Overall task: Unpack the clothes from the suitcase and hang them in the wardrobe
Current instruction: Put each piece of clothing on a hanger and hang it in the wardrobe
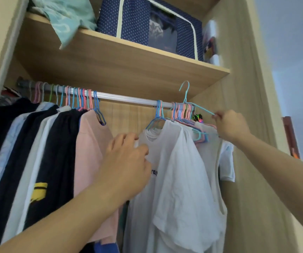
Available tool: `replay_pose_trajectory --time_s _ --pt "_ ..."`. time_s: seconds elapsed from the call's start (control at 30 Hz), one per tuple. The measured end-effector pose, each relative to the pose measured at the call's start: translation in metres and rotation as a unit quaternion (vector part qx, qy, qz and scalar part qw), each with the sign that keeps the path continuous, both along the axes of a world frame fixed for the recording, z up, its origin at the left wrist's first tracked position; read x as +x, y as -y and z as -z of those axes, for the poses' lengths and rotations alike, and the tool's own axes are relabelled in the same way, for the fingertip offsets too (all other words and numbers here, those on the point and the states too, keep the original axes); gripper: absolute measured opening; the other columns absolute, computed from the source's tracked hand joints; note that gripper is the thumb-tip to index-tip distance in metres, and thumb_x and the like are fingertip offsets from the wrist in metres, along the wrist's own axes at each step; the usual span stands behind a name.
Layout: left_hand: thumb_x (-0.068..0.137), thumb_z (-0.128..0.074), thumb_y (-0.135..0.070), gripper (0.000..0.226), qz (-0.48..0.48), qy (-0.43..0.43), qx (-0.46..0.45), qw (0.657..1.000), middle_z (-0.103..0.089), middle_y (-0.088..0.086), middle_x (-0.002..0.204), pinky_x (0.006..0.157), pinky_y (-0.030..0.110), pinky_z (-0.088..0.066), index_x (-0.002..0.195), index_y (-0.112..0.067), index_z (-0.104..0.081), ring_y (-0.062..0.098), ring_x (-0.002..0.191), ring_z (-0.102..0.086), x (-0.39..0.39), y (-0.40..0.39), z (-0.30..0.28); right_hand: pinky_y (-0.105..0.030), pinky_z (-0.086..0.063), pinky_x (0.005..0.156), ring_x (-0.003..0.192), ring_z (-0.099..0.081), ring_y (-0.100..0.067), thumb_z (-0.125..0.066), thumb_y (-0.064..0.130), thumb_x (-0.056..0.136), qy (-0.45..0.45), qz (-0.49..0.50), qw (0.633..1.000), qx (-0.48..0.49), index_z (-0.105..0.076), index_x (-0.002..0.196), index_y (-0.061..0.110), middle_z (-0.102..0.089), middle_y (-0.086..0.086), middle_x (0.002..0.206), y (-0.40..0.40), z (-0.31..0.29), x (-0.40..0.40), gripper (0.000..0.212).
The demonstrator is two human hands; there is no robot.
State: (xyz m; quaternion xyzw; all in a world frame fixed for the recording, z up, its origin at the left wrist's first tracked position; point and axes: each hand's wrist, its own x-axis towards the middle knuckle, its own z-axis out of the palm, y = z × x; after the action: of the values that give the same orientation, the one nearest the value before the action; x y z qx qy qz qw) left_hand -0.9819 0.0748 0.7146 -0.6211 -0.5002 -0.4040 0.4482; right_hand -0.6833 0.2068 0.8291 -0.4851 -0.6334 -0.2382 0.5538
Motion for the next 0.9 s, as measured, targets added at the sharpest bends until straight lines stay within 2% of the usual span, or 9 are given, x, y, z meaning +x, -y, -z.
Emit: replay_pose_trajectory --time_s 0.07,0.17,0.27,0.4,0.47,0.6,0.7,0.77,0.9 --pt "0.075 -0.039 -0.037 0.039 0.105 0.045 -0.021 0.993 -0.062 0.004 0.114 0.089 0.044 -0.049 0.088 -0.025 -0.074 0.029 0.107 -0.055 0.031 -0.013 0.019 -0.042 -0.052 0.077 0.092 -0.065 -0.043 -0.048 0.024 0.098 -0.026 -0.011 1.000 0.003 -0.073 0.099 0.016 -0.072 -0.019 0.093 0.022 0.021 0.025 0.026" --pt "0.082 -0.048 -0.030 0.027 0.273 0.120 -0.093 0.950 -0.053 -0.010 0.115 0.093 0.036 -0.047 0.094 -0.027 -0.072 0.016 0.109 -0.051 0.090 -0.021 0.054 -0.045 -0.059 0.072 0.071 -0.071 -0.026 -0.047 0.024 0.094 -0.119 -0.085 0.989 -0.021 -0.066 0.084 0.019 -0.071 0.001 0.066 0.060 0.061 0.067 0.022" --pt "0.090 -0.057 -0.019 0.017 0.380 0.168 -0.170 0.894 -0.049 -0.018 0.111 0.093 0.022 -0.042 0.094 -0.029 -0.070 0.002 0.105 -0.053 0.158 -0.016 0.093 -0.043 -0.062 0.064 0.066 -0.072 -0.030 -0.046 0.016 0.098 -0.194 -0.127 0.971 -0.062 -0.064 0.085 0.018 -0.070 -0.008 0.070 0.111 0.111 0.114 0.022" --pt "0.090 -0.060 -0.010 0.022 0.453 0.225 -0.272 0.819 -0.060 -0.006 0.105 0.084 0.017 -0.044 0.096 -0.027 -0.072 0.000 0.089 -0.058 0.246 -0.004 0.143 -0.039 -0.059 0.058 0.066 -0.070 -0.036 -0.046 0.013 0.102 -0.241 -0.144 0.952 -0.125 -0.064 0.098 0.006 -0.068 -0.015 0.076 0.184 0.193 0.192 0.020" --pt "0.093 -0.059 -0.010 0.021 0.487 0.319 -0.352 0.733 -0.067 -0.001 0.103 0.083 0.021 -0.049 0.102 -0.026 -0.070 0.000 0.083 -0.062 0.290 0.009 0.172 -0.035 -0.057 0.055 0.064 -0.070 -0.035 -0.043 0.012 0.104 -0.267 -0.145 0.939 -0.163 -0.064 0.101 0.006 -0.068 -0.017 0.079 0.224 0.244 0.236 0.022" --pt "0.103 -0.052 -0.026 0.026 0.494 0.531 -0.488 0.486 -0.068 0.005 0.115 0.088 0.043 -0.055 0.128 -0.023 -0.053 0.024 0.099 -0.071 0.372 0.050 0.257 -0.031 -0.054 0.054 0.061 -0.068 -0.026 -0.042 0.013 0.107 -0.333 -0.147 0.899 -0.244 -0.062 0.105 0.006 -0.069 -0.009 0.078 0.312 0.373 0.327 0.021" --pt "0.107 -0.045 -0.035 0.025 0.481 0.605 -0.517 0.368 -0.069 0.009 0.117 0.091 0.047 -0.055 0.130 -0.027 -0.048 0.029 0.103 -0.073 0.440 0.095 0.341 -0.030 -0.054 0.057 0.062 -0.068 -0.023 -0.046 0.015 0.101 -0.402 -0.146 0.848 -0.314 -0.061 0.104 0.005 -0.070 -0.009 0.078 0.385 0.487 0.394 0.018" --pt "0.109 -0.042 -0.026 0.019 0.460 0.630 -0.534 0.327 -0.071 0.014 0.105 0.086 0.048 -0.058 0.126 -0.019 -0.049 0.032 0.094 -0.075 0.491 0.132 0.403 -0.031 -0.056 0.066 0.069 -0.069 -0.025 -0.048 0.014 0.098 -0.442 -0.148 0.798 -0.382 -0.059 0.104 0.002 -0.071 -0.012 0.082 0.441 0.560 0.435 0.018" --pt "0.110 -0.040 -0.021 0.011 0.350 0.586 -0.660 0.315 -0.061 0.011 0.078 0.080 0.048 -0.060 0.103 -0.016 -0.046 0.031 0.076 -0.075 0.575 0.217 0.520 -0.028 -0.055 0.078 0.084 -0.069 -0.020 -0.073 0.013 0.085 -0.541 -0.137 0.661 -0.501 -0.058 0.115 -0.007 -0.070 -0.017 0.094 0.549 0.672 0.490 0.039"
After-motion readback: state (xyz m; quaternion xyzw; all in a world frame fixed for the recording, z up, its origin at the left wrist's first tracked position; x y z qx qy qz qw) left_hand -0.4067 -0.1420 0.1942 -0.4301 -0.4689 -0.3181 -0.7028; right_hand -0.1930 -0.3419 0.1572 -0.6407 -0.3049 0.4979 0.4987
